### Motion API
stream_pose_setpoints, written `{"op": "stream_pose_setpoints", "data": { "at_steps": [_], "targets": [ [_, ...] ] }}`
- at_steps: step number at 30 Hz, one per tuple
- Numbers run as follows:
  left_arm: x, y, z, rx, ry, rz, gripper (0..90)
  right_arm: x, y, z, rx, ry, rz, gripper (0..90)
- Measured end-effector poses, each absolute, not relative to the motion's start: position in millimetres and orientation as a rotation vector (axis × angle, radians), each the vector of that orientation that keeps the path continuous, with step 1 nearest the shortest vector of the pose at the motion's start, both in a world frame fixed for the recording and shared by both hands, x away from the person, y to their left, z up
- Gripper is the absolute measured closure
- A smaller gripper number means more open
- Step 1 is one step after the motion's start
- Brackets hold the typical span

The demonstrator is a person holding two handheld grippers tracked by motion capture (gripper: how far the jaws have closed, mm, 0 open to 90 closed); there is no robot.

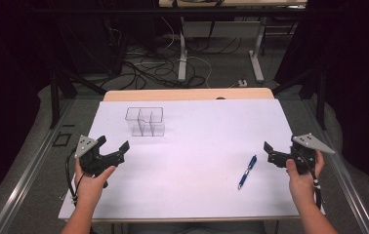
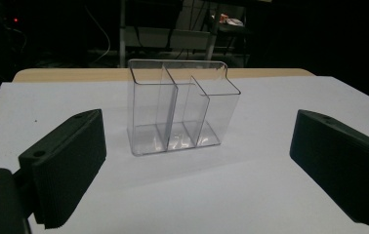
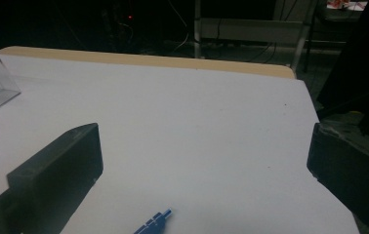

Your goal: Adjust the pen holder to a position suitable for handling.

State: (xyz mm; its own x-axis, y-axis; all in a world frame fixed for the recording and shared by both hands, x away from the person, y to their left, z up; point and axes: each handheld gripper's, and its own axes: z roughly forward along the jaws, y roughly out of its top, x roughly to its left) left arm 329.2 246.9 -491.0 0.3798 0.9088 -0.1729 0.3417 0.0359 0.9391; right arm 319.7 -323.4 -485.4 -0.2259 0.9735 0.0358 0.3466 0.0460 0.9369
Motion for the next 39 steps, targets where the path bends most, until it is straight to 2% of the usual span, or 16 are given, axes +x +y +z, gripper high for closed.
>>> {"op": "stream_pose_setpoints", "data": {
  "at_steps": [4, 7, 13, 15, 21, 29, 39],
  "targets": [
    [332.8, 243.4, -491.6, 1.543, 1.175, 0.637, 9.4, 318.5, -327.4, -487.7, 1.367, 1.658, 1.184, 0.0],
    [332.9, 242.1, -491.0, 1.552, 1.180, 0.640, 15.6, 316.8, -327.8, -488.2, 1.375, 1.655, 1.173, 0.0],
    [334.2, 239.7, -488.9, 1.565, 1.184, 0.646, 17.9, 315.1, -326.2, -487.8, 1.378, 1.661, 1.167, 0.0],
    [335.8, 239.6, -487.9, 1.553, 1.196, 0.649, 22.4, 315.7, -324.7, -487.6, 1.375, 1.664, 1.164, 0.0],
    [344.5, 243.8, -481.4, 1.556, 1.245, 0.660, 28.6, 318.7, -318.3, -489.4, 1.360, 1.682, 1.170, 0.0],
    [370.4, 264.2, -471.8, 1.507, 1.359, 0.654, 33.1, 320.7, -315.8, -492.1, 1.387, 1.707, 1.150, 0.0],
    [399.2, 263.8, -452.0, 1.552, 1.412, 0.655, 40.1, 319.9, -317.0, -493.7, 1.394, 1.708, 1.147, 0.0]
  ]
}}
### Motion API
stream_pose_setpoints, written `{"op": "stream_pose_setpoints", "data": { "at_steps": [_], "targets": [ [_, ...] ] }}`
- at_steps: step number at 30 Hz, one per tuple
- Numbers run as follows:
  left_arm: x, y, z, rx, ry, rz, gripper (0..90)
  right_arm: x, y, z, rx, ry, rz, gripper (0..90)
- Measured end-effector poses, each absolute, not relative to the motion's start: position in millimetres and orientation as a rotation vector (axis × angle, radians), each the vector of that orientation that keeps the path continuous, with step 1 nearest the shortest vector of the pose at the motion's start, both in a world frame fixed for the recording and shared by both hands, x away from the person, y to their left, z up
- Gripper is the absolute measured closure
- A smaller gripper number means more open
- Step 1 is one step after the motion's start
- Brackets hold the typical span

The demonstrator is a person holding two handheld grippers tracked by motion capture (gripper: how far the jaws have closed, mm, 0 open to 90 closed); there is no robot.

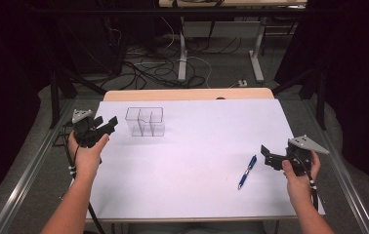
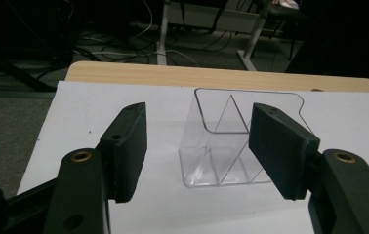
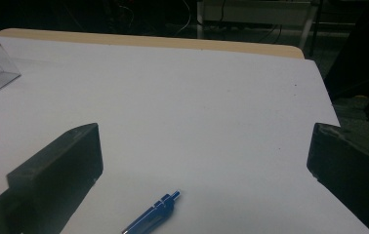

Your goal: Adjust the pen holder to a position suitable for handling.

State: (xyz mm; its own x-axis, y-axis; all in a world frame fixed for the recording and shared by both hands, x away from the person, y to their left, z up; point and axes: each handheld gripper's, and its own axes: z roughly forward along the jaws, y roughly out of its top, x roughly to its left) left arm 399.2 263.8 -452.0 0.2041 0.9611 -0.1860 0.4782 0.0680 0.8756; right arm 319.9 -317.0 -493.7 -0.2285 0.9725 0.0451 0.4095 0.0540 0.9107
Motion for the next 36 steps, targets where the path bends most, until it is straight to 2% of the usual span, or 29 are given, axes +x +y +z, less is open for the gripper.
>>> {"op": "stream_pose_setpoints", "data": {
  "at_steps": [8, 13, 17, 18, 20, 21, 22, 23, 26, 27, 31, 36],
  "targets": [
    [427.1, 254.2, -435.7, 1.561, 1.447, 0.558, 39.5, 319.8, -317.4, -494.7, 1.407, 1.703, 1.156, 0.0],
    [443.9, 247.4, -432.8, 1.594, 1.451, 0.575, 40.4, 320.5, -317.2, -495.5, 1.418, 1.706, 1.155, 0.0],
    [455.2, 246.7, -434.6, 1.608, 1.452, 0.592, 48.4, 321.3, -317.9, -496.1, 1.424, 1.707, 1.161, 0.0],
    [457.4, 246.6, -435.3, 1.612, 1.455, 0.605, 55.2, 322.1, -318.7, -496.7, 1.416, 1.711, 1.160, 0.0],
    [461.6, 246.4, -436.8, 1.622, 1.459, 0.632, 58.1, 322.5, -318.7, -497.2, 1.416, 1.706, 1.157, 0.0],
    [464.5, 246.6, -438.1, 1.623, 1.456, 0.632, 65.6, 323.3, -318.5, -498.2, 1.419, 1.712, 1.160, 0.0],
    [467.4, 247.2, -439.3, 1.627, 1.453, 0.620, 65.6, 323.3, -318.5, -498.2, 1.419, 1.712, 1.160, 0.0],
    [470.5, 247.4, -440.7, 1.628, 1.455, 0.602, 71.8, 324.3, -318.2, -498.7, 1.413, 1.726, 1.157, 0.0],
    [480.4, 248.2, -446.3, 1.634, 1.464, 0.552, 80.2, 325.1, -316.8, -499.1, 1.418, 1.733, 1.151, 0.0],
    [483.7, 249.2, -448.8, 1.634, 1.464, 0.521, 80.2, 325.1, -316.8, -499.1, 1.418, 1.733, 1.151, 0.0],
    [491.7, 252.8, -457.1, 1.614, 1.495, 0.475, 89.8, 325.9, -317.9, -500.2, 1.416, 1.753, 1.139, 0.0],
    [501.0, 257.7, -468.8, 1.646, 1.498, 0.440, 90.0, 327.1, -318.1, -502.4, 1.429, 1.740, 1.155, 0.0]
  ]
}}
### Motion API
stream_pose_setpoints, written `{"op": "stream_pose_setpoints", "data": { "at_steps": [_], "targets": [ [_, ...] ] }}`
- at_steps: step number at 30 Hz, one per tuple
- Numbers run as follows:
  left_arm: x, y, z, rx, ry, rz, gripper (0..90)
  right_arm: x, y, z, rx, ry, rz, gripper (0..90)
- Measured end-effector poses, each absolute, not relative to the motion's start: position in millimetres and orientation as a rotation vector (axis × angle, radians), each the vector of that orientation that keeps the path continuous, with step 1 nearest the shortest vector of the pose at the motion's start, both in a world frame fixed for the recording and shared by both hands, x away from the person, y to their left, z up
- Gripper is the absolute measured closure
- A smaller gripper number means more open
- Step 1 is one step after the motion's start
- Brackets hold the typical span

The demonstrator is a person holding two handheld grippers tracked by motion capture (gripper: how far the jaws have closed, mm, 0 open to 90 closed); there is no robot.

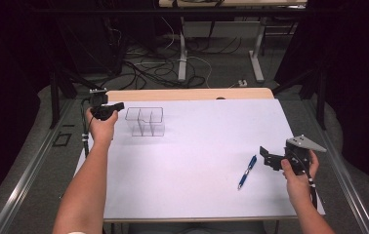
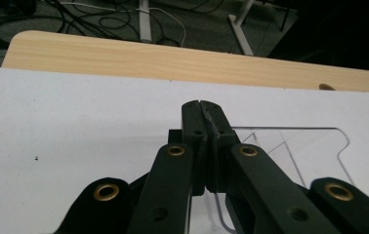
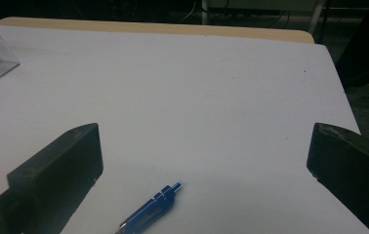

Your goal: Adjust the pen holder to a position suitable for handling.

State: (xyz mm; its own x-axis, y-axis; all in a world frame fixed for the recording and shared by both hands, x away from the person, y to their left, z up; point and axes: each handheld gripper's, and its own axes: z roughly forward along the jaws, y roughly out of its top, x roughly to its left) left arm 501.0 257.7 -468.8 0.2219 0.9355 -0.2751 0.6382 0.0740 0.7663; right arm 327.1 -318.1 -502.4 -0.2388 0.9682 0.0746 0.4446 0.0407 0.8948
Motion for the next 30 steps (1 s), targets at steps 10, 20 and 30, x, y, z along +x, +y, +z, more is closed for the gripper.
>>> {"op": "stream_pose_setpoints", "data": {
  "at_steps": [10, 20, 30],
  "targets": [
    [509.6, 252.7, -482.9, 1.725, 1.525, 0.450, 90.0, 327.8, -315.7, -503.8, 1.430, 1.763, 1.151, 0.0],
    [511.6, 250.7, -486.4, 1.754, 1.527, 0.378, 90.0, 328.0, -317.6, -504.0, 1.427, 1.759, 1.163, 0.0],
    [506.8, 230.6, -486.5, 1.795, 1.471, 0.377, 90.0, 330.9, -314.7, -506.1, 1.408, 1.739, 1.190, 0.0]
  ]
}}
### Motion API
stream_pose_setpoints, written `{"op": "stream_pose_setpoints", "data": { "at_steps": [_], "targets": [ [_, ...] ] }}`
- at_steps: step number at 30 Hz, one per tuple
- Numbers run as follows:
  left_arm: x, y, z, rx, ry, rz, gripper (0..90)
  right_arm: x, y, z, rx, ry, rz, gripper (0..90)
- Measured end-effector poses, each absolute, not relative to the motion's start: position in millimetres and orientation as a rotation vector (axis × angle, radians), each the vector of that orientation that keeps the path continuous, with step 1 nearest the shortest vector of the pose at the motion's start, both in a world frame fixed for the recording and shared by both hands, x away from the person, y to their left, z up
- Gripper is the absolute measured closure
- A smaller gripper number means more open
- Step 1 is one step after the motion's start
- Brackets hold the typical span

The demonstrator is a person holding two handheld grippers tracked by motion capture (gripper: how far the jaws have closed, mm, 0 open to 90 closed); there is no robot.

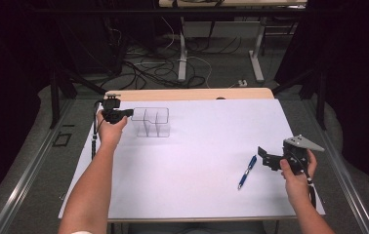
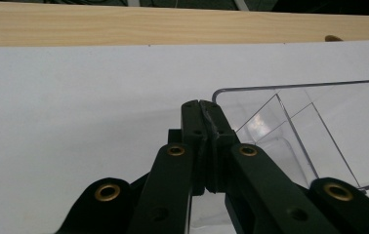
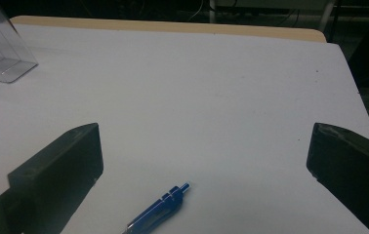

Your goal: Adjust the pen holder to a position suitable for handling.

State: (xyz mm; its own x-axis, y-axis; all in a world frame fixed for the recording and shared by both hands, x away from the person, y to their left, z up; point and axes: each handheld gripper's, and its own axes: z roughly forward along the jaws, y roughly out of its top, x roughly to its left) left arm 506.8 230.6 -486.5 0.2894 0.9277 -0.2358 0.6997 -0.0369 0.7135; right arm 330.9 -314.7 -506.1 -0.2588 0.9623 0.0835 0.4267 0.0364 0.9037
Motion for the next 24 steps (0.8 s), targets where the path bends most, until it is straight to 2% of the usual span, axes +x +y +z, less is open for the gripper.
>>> {"op": "stream_pose_setpoints", "data": {
  "at_steps": [18, 24],
  "targets": [
    [493.4, 186.6, -488.2, 1.777, 1.463, 0.332, 90.0, 329.5, -316.5, -504.0, 1.419, 1.771, 1.192, 0.0],
    [490.7, 165.3, -490.0, 1.763, 1.445, 0.268, 90.0, 331.0, -316.4, -505.6, 1.415, 1.768, 1.186, 0.0]
  ]
}}
